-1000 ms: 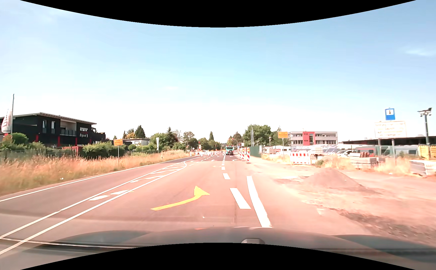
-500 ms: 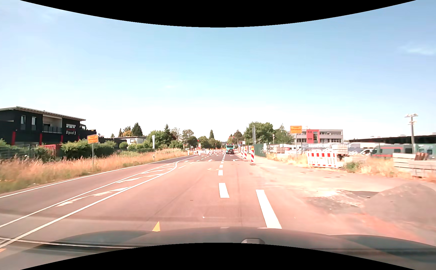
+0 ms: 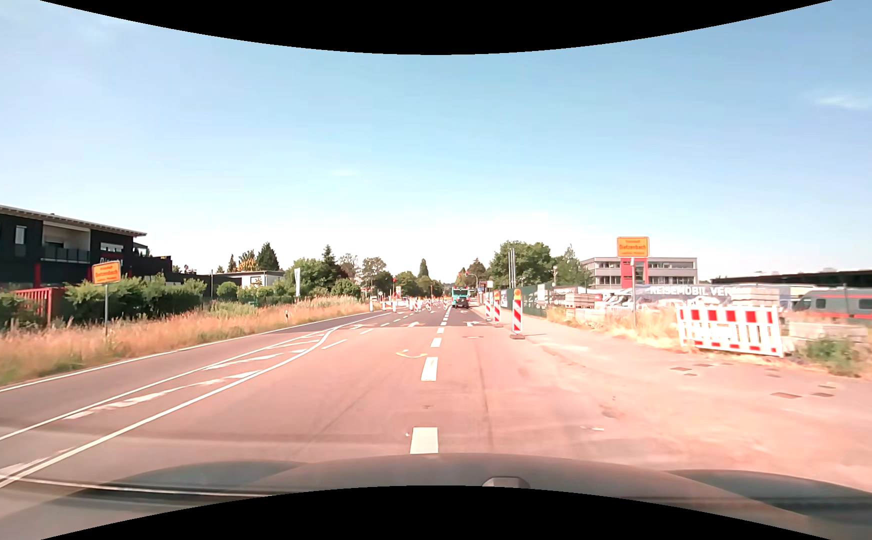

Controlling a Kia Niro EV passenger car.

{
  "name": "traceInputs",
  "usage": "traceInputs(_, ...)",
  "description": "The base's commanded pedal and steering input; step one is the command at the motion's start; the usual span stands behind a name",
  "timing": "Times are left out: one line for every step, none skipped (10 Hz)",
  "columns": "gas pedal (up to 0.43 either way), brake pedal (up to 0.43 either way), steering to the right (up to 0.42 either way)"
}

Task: Follow the waypoints while adhering to traffic rules and regulations

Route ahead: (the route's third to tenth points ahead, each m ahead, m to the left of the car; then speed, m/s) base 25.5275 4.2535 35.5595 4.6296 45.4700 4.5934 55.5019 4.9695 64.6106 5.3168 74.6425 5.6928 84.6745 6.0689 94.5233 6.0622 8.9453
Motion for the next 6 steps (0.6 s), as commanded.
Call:
traceInputs(0.000, 0.104, -0.007)
traceInputs(0.000, 0.110, -0.006)
traceInputs(0.000, 0.110, -0.006)
traceInputs(0.000, 0.110, -0.007)
traceInputs(0.000, 0.110, -0.007)
traceInputs(0.000, 0.110, -0.006)
